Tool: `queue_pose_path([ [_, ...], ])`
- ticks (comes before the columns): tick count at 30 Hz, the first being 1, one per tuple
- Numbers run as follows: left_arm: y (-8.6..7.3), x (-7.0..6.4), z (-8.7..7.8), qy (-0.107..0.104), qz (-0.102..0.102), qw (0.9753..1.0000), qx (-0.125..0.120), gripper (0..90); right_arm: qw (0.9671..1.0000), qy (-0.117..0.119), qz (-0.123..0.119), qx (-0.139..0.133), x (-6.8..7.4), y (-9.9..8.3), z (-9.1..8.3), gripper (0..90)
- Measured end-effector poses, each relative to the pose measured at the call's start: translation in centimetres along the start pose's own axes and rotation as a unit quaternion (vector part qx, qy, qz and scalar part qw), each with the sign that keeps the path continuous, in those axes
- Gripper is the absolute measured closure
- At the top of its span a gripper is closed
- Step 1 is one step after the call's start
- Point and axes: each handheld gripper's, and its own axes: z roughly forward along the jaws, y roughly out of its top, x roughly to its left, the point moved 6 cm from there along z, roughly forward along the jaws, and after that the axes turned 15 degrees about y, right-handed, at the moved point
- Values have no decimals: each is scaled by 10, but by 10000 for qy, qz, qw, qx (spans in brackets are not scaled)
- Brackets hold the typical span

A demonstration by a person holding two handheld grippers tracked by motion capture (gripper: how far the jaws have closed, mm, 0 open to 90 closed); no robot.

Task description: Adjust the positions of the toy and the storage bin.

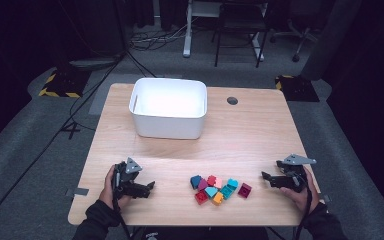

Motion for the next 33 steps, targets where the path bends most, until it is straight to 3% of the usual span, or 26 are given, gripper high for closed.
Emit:
queue_pose_path([
  [18, -1, -2, -1, -250, 161, 9995, -79, 48, 10000, -37, 33, -11, 1, 0, 0, 170],
  [22, 2, -1, -3, -360, 222, 9989, -193, 173, 10000, -37, 50, 4, 1, 0, 1, 166],
  [26, 2, 0, -4, -304, 290, 9990, -169, 161, 10000, -36, 44, 8, 0, 0, 1, 166],
  [33, 14, 6, -11, -212, 346, 9986, -352, 172, 10000, -38, 25, 14, 0, 0, 1, 167],
])
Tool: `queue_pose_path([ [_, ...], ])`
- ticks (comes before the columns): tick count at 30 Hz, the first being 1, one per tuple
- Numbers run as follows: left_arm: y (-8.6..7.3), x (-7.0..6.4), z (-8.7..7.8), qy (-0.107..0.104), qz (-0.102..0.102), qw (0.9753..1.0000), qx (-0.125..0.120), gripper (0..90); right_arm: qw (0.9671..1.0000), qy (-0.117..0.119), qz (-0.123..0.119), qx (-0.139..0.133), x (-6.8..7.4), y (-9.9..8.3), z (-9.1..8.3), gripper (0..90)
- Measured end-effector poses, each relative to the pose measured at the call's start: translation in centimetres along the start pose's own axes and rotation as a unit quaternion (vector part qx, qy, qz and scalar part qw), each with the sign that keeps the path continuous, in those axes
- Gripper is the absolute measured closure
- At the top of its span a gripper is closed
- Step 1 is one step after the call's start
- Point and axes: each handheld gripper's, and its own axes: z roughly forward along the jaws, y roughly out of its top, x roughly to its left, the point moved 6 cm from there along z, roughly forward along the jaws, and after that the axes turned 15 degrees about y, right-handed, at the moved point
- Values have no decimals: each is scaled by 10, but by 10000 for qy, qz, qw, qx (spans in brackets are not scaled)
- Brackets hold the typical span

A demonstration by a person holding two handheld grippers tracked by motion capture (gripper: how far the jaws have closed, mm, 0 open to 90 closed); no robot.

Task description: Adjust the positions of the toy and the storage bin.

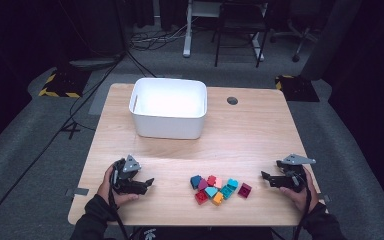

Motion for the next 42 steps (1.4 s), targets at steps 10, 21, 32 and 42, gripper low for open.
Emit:
queue_pose_path([
  [10, 16, 20, 0, 38, 125, 9999, 85, 221, 10000, 24, -18, -7, 0, 0, 0, 171],
  [21, 45, 38, -4, 269, 78, 9993, -235, 216, 9999, 114, -85, 8, 3, 0, 1, 171],
  [32, 83, 50, -18, 196, -99, 9967, -784, 226, 9999, 114, -81, 11, 3, 0, 0, 171],
  [42, 132, 54, -27, 293, -148, 9922, -1205, 250, 9999, 120, -72, 8, 3, 0, 0, 171],
])
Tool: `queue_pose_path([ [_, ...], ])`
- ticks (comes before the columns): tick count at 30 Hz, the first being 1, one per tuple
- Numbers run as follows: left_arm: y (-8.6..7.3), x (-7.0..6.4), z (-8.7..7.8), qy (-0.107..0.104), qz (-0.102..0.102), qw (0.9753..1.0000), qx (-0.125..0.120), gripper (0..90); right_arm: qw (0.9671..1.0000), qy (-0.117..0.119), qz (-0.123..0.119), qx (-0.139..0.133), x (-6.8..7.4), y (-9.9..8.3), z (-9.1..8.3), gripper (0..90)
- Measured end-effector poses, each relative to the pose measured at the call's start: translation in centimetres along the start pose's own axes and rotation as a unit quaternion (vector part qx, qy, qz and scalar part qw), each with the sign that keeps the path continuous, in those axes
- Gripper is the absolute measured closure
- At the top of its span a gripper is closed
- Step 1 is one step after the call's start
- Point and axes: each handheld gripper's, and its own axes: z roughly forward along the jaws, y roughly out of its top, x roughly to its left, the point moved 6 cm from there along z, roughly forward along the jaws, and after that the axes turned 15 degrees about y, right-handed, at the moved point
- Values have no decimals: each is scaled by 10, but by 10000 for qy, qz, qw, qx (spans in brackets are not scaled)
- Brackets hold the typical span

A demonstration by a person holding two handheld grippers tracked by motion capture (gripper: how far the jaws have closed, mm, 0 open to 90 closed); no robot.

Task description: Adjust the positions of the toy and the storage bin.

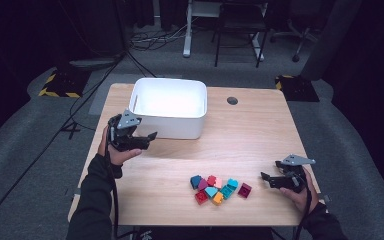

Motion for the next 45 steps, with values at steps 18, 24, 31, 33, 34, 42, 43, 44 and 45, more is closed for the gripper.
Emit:
queue_pose_path([
  [18, 31, -16, 37, -31, -101, 9999, 57, 247, 10000, -1, 0, 1, 0, 0, 0, 171],
  [24, 37, -28, 49, -26, 22, 9999, 148, 253, 10000, -2, -1, 1, 0, 0, 0, 172],
  [31, 39, -42, 66, -108, 161, 9989, 417, 253, 10000, 0, -25, 12, 0, 0, 0, 171],
  [33, 39, -46, 70, -130, 247, 9984, 484, 252, 10000, 1, -23, 12, 0, 0, 0, 171],
  [34, 39, -47, 72, -125, 263, 9983, 511, 252, 10000, 1, -23, 12, 0, 0, 0, 171],
  [42, 42, -62, 91, -278, 419, 9966, 648, 299, 10000, -7, -35, -3, 0, 0, 0, 171],
  [43, 43, -64, 94, -221, 423, 9969, 626, 295, 10000, -8, -32, -3, 0, 0, 0, 171],
  [44, 45, -68, 96, -295, 385, 9967, 646, 310, 10000, -5, -33, -5, 0, 0, 0, 171],
  [45, 48, -71, 97, -350, 384, 9969, 583, 335, 10000, -6, -27, -2, 0, 0, 0, 171],
])
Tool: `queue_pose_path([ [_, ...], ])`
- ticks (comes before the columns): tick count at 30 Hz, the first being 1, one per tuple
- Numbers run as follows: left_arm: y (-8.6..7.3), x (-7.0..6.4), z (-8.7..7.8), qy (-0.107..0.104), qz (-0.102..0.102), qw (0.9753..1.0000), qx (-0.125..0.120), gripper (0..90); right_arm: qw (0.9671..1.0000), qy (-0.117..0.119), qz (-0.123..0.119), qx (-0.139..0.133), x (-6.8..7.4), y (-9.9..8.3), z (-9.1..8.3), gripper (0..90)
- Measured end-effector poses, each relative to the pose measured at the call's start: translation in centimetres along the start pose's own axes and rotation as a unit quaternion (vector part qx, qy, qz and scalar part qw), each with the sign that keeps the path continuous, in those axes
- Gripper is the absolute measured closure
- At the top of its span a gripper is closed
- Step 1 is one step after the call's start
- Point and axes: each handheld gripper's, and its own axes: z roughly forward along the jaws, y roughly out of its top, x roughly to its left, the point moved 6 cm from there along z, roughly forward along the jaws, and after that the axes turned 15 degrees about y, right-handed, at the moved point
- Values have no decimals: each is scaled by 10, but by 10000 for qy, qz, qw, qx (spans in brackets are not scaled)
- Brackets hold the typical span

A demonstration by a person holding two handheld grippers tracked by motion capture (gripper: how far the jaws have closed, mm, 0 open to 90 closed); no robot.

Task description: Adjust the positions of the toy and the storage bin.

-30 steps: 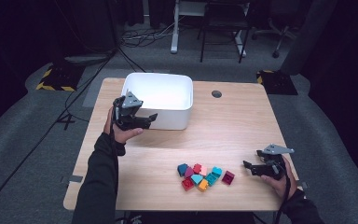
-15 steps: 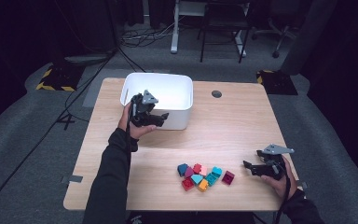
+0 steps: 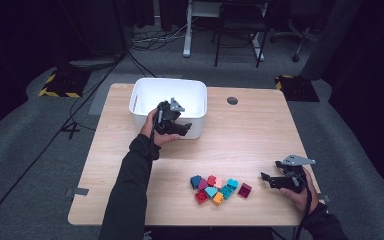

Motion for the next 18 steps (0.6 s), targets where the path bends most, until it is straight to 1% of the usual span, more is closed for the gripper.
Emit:
queue_pose_path([
  [1, 3, -4, 1, -54, 25, 10000, -36, 355, 10000, 4, -4, 4, 0, 0, 0, 171],
  [2, 3, -4, 1, -54, 25, 10000, -36, 382, 10000, 4, -4, 4, 0, 0, 0, 171],
  [3, 9, -13, 5, -103, 67, 9999, -60, 399, 10000, 8, -5, 4, 0, 0, 0, 171],
  [4, 12, -18, 7, -106, 153, 9998, -52, 406, 10000, 10, -3, 0, 0, 0, 0, 171],
  [5, 15, -21, 9, -118, 185, 9997, -41, 422, 10000, 8, -9, 7, 0, 0, 0, 171],
  [6, 18, -26, 12, -156, 164, 9997, -65, 449, 10000, 9, -9, 11, 0, 0, 0, 172],
  [8, 24, -33, 14, -215, 206, 9996, -28, 489, 10000, 7, -8, 5, 0, 0, 0, 171],
  [9, 24, -33, 14, -215, 206, 9996, -28, 532, 10000, 9, -4, 2, 0, 0, 0, 171],
  [10, 30, -38, 18, -97, 246, 9996, -50, 572, 10000, 11, -9, 14, 0, 0, 0, 172],
  [11, 30, -38, 18, -97, 246, 9996, -50, 604, 10000, 10, -6, 5, 0, 0, 0, 172],
  [12, 32, -42, 19, -121, 221, 9997, -50, 633, 10000, 11, -10, 11, 0, 0, 0, 172],
  [13, 36, -47, 23, 101, 263, 9996, -21, 665, 10000, 20, -16, 1, 0, 0, 0, 171],
  [14, 36, -47, 23, 101, 263, 9996, -21, 715, 10000, 22, -6, 8, 1, 0, 0, 171],
  [15, 38, -51, 27, -32, 191, 9998, -58, 757, 10000, 27, -1, 15, 1, 0, 0, 171],
  [16, 38, -51, 27, -32, 191, 9998, -58, 757, 10000, 31, -7, 16, 1, 0, 0, 171],
  [17, 41, -55, 29, -52, 39, 9999, -160, 759, 10000, 32, -23, 14, 1, 0, 0, 171],
  [18, 43, -58, 30, -37, 36, 9999, -150, 759, 10000, 35, -38, 16, 1, 0, 0, 171],
])
